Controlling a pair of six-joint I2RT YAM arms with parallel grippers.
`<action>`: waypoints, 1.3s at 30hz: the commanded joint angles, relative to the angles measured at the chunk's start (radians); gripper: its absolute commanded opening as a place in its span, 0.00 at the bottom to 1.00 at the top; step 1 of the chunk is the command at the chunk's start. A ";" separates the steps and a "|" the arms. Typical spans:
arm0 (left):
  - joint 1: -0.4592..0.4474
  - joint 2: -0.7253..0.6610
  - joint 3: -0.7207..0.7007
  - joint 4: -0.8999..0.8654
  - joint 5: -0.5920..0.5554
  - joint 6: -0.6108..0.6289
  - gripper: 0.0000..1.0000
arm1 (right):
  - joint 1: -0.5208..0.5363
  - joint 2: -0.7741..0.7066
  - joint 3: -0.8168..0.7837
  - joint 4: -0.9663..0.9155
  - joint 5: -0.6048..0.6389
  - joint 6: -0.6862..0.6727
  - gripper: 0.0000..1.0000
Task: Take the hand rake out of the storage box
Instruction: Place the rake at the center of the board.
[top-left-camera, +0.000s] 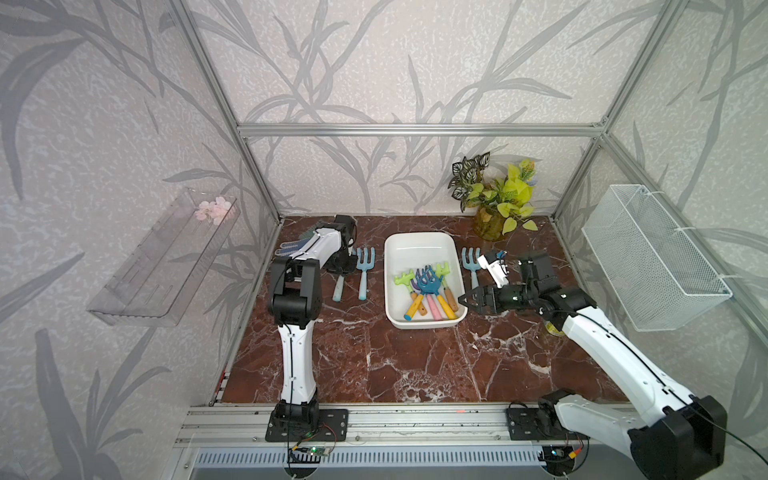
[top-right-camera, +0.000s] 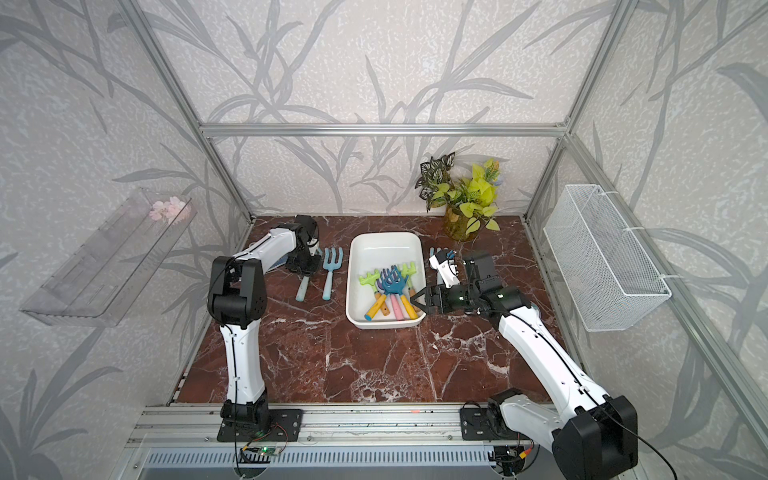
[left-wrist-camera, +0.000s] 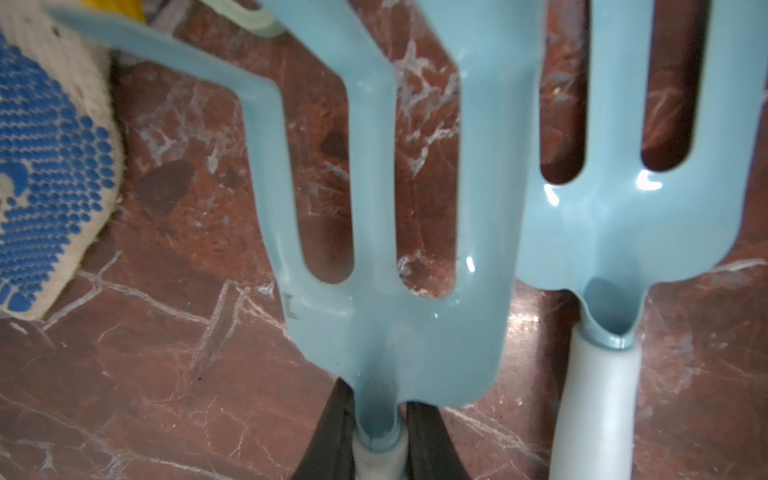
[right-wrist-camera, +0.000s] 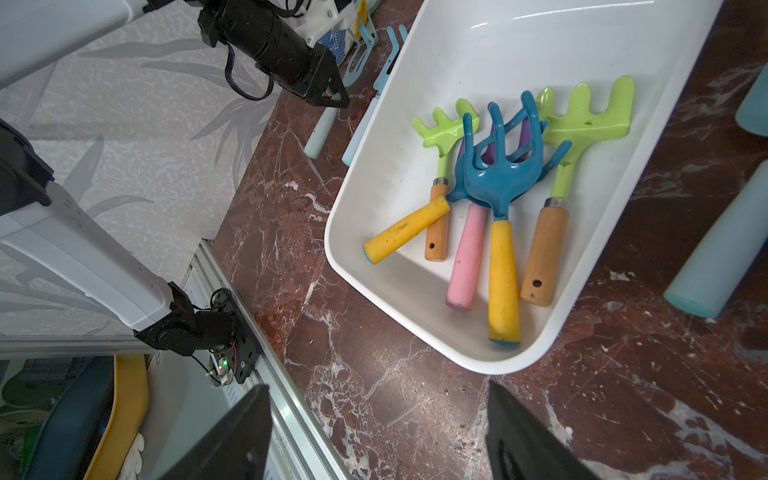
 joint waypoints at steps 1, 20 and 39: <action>0.006 0.023 0.047 -0.028 -0.004 -0.006 0.05 | -0.006 -0.020 -0.009 -0.021 -0.013 -0.001 0.81; 0.014 0.096 0.088 -0.054 0.004 -0.024 0.17 | -0.009 -0.020 -0.015 -0.036 -0.013 0.002 0.82; -0.024 -0.239 -0.012 -0.021 -0.059 -0.064 0.75 | -0.030 0.048 0.070 -0.095 0.047 -0.031 0.81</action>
